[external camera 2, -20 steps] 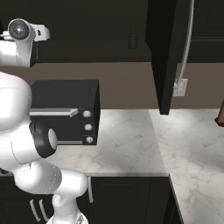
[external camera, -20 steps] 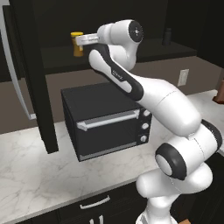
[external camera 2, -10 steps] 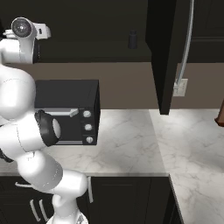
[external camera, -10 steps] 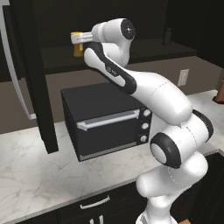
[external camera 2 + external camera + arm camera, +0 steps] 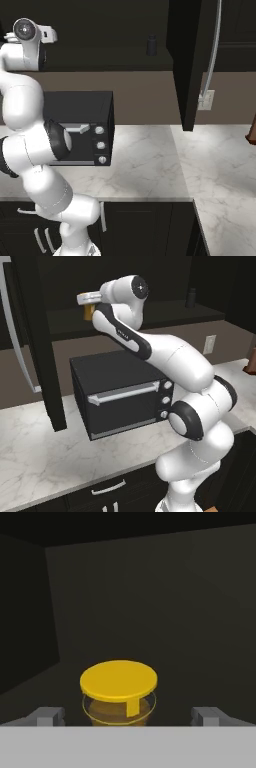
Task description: Collect the turmeric, mayonnaise, and shaker from the cabinet and place them next to the stove.
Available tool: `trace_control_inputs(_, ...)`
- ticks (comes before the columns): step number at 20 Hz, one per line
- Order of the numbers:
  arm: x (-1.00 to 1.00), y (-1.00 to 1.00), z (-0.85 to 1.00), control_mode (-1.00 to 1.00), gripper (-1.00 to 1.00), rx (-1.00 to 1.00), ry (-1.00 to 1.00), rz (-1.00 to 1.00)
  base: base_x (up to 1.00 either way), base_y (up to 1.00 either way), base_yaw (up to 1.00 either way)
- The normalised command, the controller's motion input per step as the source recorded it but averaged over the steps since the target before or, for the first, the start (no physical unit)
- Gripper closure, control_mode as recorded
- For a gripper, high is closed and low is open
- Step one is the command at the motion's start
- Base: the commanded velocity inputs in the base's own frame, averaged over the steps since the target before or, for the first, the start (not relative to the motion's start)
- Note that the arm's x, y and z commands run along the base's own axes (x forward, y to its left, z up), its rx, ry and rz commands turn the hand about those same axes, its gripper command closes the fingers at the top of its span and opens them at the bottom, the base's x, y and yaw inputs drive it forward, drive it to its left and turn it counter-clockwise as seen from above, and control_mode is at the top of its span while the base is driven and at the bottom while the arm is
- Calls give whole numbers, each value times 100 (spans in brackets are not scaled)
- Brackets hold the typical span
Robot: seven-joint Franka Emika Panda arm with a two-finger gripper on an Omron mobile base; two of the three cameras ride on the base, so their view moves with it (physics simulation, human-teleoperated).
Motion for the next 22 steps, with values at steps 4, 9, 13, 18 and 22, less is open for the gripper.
trace_control_inputs(4, 9, 18, 0, -100, -100, 0, 1, 0, 0, 0, 0)
trace_control_inputs(9, 13, 12, 0, -100, -100, 0, 0, 0, 0, 0, 0)
trace_control_inputs(13, 13, 8, -1, -100, -100, 0, 1, 0, 0, 0, 0)
trace_control_inputs(18, 13, 13, -5, -100, 100, -2, 2, 0, 0, 0, 0)
trace_control_inputs(22, 13, 11, -5, -100, 100, -1, 1, 0, 0, 0, 0)
